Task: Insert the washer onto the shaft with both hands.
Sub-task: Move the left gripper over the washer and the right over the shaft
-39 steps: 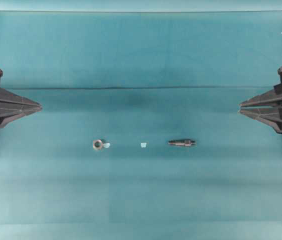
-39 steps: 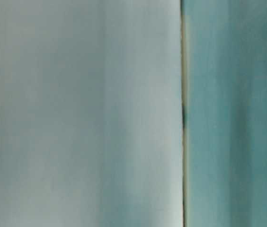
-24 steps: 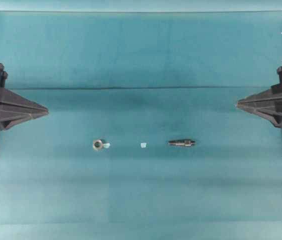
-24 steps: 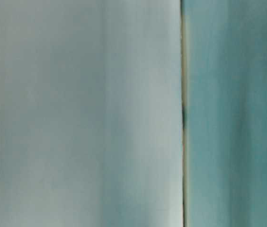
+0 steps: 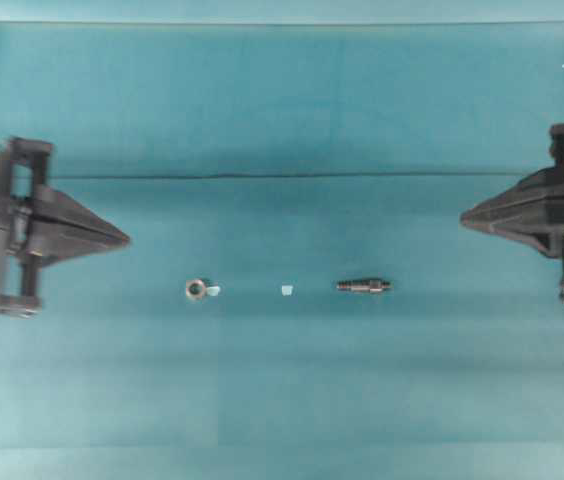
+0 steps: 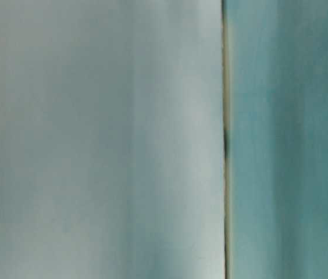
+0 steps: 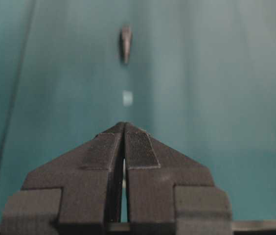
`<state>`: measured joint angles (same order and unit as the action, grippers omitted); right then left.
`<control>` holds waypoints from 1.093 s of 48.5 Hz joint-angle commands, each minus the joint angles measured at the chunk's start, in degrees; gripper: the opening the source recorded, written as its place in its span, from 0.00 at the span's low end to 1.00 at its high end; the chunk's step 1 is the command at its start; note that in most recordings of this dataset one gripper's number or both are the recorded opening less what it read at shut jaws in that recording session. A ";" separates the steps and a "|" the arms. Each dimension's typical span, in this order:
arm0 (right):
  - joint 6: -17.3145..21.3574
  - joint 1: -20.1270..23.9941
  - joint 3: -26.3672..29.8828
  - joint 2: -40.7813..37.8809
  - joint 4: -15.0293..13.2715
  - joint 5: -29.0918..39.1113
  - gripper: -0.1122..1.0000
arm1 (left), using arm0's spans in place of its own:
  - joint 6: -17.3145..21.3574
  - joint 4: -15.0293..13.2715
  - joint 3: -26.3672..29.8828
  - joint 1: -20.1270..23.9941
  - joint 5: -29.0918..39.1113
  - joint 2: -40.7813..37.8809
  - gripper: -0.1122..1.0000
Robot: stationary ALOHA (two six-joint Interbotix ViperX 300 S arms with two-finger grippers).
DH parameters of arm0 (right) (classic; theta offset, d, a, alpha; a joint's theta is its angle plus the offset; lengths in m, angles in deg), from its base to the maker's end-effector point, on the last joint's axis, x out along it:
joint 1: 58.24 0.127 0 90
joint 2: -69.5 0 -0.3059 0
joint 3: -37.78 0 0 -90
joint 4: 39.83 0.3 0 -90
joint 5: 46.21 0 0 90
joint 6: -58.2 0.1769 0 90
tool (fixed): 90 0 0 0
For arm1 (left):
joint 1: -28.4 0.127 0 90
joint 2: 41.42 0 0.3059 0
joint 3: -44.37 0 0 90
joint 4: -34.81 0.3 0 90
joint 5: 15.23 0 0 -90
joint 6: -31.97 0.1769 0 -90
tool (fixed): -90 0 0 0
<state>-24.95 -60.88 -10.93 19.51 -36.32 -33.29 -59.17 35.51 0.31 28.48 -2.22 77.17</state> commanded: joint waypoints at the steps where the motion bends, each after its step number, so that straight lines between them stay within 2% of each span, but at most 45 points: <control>1: 1.41 -0.18 2.46 -2.55 0.18 2.90 0.01 | 0.00 0.09 3.69 -0.09 1.76 -2.72 0.12; 8: 2.11 -0.18 5.19 -7.29 0.09 7.65 0.01 | 0.18 0.18 7.21 -0.09 4.75 -7.65 0.12; 21: 1.85 -0.09 10.99 -18.46 -0.18 16.70 0.01 | 0.18 0.09 13.54 -0.62 15.21 -16.44 0.12; 28: 1.67 0.35 14.24 -23.91 -1.32 20.92 0.01 | 0.26 0.18 16.00 -0.70 19.07 -20.39 0.12; 40: -1.32 0.88 19.78 -32.17 -2.81 26.72 0.01 | 0.44 0.35 17.58 -1.49 21.80 -25.22 0.12; 53: -4.39 2.29 23.29 -38.50 -2.72 27.69 0.01 | 0.53 0.53 18.90 -1.85 22.85 -29.27 0.12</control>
<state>-28.55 -59.12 10.69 -18.02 -39.04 -5.61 -58.82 35.87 17.80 26.81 20.81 48.16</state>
